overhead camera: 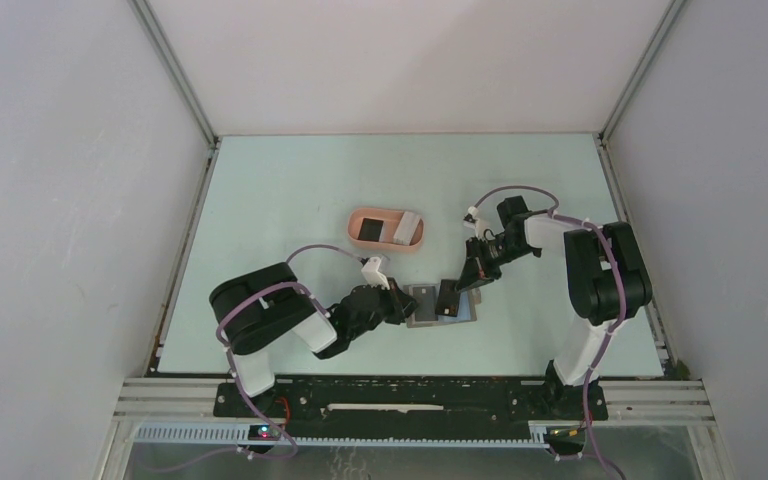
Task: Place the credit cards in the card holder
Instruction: Insert the credit card into the card holder.
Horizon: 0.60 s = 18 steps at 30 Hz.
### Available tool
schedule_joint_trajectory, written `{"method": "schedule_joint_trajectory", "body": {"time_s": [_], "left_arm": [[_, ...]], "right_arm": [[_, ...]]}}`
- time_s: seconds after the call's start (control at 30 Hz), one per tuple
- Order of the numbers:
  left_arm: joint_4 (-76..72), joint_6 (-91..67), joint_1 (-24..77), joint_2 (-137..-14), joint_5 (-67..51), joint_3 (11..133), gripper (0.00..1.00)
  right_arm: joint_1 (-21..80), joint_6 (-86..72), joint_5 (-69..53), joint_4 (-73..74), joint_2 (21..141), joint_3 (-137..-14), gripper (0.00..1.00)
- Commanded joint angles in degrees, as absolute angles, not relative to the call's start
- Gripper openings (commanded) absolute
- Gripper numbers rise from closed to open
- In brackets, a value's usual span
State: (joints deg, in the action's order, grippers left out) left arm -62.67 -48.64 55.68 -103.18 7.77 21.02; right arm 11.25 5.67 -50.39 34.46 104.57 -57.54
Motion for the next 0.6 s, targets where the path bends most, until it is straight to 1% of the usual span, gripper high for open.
{"method": "schedule_joint_trajectory", "body": {"time_s": [0.0,0.57], "left_arm": [[-60.1,-48.4,55.4,-102.7,9.3,22.0,0.0],[-61.8,-48.5,55.4,-103.1,8.7,21.6,0.0]], "right_arm": [[11.8,5.2,-48.4,33.4,105.5,-59.2,0.0],[12.2,3.0,-51.0,30.5,103.8,-59.4,0.0]]}}
